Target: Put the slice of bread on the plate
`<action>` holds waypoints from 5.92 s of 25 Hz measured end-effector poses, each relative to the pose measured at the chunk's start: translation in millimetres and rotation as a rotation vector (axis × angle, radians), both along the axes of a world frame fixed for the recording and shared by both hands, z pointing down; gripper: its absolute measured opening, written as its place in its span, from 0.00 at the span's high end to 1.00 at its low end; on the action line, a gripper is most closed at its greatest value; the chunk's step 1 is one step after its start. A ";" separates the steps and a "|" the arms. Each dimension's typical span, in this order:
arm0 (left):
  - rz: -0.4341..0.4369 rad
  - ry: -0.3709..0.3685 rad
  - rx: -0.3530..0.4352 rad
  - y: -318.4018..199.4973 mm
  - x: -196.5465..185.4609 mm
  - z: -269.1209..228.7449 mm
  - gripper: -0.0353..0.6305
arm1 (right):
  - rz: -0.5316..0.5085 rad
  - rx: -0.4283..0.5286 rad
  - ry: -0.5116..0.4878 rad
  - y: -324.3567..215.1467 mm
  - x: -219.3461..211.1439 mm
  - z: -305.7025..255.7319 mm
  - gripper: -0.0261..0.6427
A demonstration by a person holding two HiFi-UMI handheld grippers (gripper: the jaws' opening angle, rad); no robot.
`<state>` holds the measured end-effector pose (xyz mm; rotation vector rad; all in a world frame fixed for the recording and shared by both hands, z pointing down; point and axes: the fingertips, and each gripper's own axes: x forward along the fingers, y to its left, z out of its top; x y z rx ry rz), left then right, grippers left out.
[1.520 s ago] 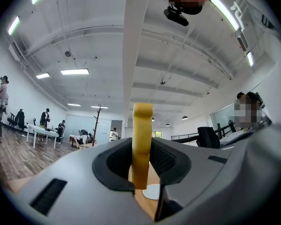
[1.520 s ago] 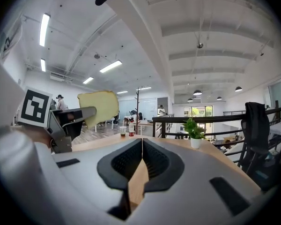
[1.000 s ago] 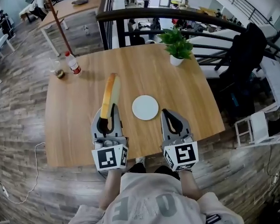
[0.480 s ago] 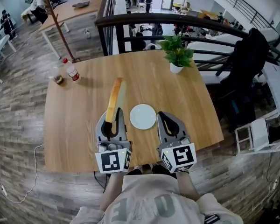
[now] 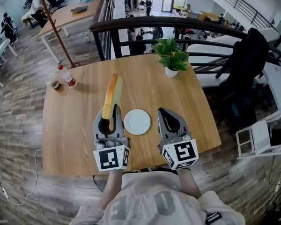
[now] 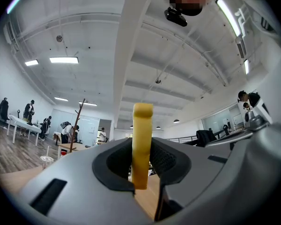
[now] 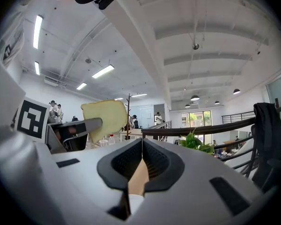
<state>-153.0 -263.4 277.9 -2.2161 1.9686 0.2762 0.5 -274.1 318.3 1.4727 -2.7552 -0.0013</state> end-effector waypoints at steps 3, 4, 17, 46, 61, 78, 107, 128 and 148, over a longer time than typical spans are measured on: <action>0.001 -0.007 0.006 -4.5 2.5 -3.5 0.81 | -0.001 0.002 -0.023 -5.8 3.7 -3.6 0.93; 0.001 -0.008 0.011 -5.6 2.7 -4.7 0.81 | -0.003 0.002 -0.028 -7.6 3.7 -4.3 0.93; -0.055 -0.331 -0.120 -21.3 14.5 23.5 0.81 | 0.001 -0.047 -0.019 -13.6 4.6 10.5 0.93; 0.012 -1.047 -0.560 -67.6 42.9 247.3 0.81 | 0.150 -0.247 -0.050 1.4 67.5 60.7 0.93; 0.086 -1.167 -0.666 -59.4 53.6 298.3 0.81 | 0.137 -0.317 -0.148 2.9 74.3 74.2 0.93; 0.234 -1.093 -0.773 -32.3 73.4 317.4 0.68 | 0.106 -0.387 -0.332 6.0 76.3 86.5 0.93; 0.053 -0.418 -0.408 -47.8 42.5 105.3 0.62 | -0.041 -0.218 -0.211 -1.2 28.4 39.6 0.93; 0.015 0.138 -0.012 -5.8 -15.7 -8.5 0.94 | -0.081 0.043 -0.042 -10.1 -18.4 -6.3 0.93; 0.006 0.102 -0.036 -11.7 -21.0 -2.4 0.94 | -0.090 0.027 0.056 -17.9 -40.2 5.8 0.93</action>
